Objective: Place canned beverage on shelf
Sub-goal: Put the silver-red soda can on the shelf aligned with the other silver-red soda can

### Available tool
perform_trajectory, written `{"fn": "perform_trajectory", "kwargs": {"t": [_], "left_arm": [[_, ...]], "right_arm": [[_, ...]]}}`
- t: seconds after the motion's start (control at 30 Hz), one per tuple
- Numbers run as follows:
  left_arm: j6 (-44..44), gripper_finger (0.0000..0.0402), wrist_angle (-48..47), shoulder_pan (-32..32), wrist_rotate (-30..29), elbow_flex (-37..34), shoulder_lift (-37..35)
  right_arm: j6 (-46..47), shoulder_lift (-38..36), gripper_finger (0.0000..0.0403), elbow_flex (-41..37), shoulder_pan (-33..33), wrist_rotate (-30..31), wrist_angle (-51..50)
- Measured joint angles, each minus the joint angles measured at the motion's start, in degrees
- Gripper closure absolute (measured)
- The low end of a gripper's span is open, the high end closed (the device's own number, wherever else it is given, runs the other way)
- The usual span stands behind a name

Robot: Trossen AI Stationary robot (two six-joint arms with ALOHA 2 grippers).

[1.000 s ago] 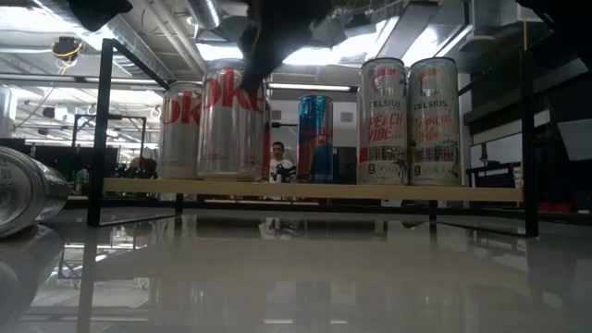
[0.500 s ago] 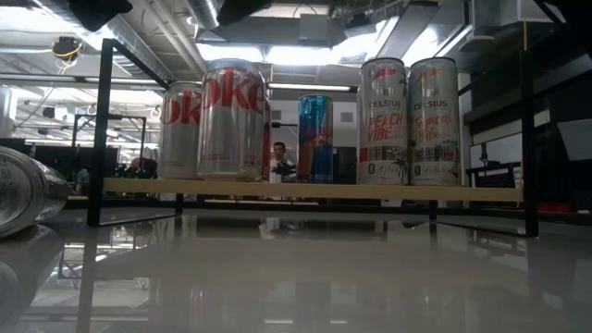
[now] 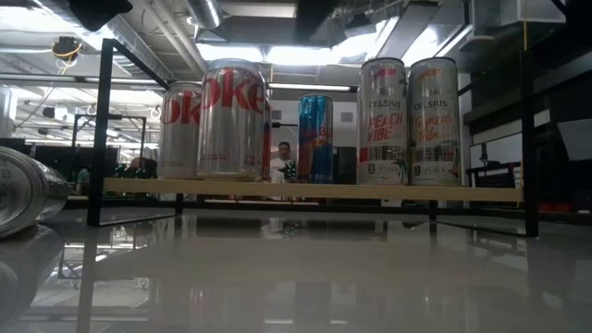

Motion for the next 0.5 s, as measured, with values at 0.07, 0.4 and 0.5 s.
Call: {"fn": "perform_trajectory", "kwargs": {"t": [0.07, 0.4, 0.5], "left_arm": [[0.0, 0.0066, 0.0, -0.02, 0.0, 0.0, 0.0], [-0.02, 0.0066, 0.01, 0.0, 0.0, -0.02, 0.02], [-0.02, 0.0066, 0.02, -0.02, 0.0, -0.02, 0.0]], "right_arm": [[0.23, -0.23, 0.0052, 0.0, 0.78, -0.01, -2.32], [-3.27, -1.07, 0.0052, -1.09, 5.45, 0.39, -9.01], [-1.92, -3.06, 0.0052, -4.91, 5.87, 0.46, -7.35]]}}
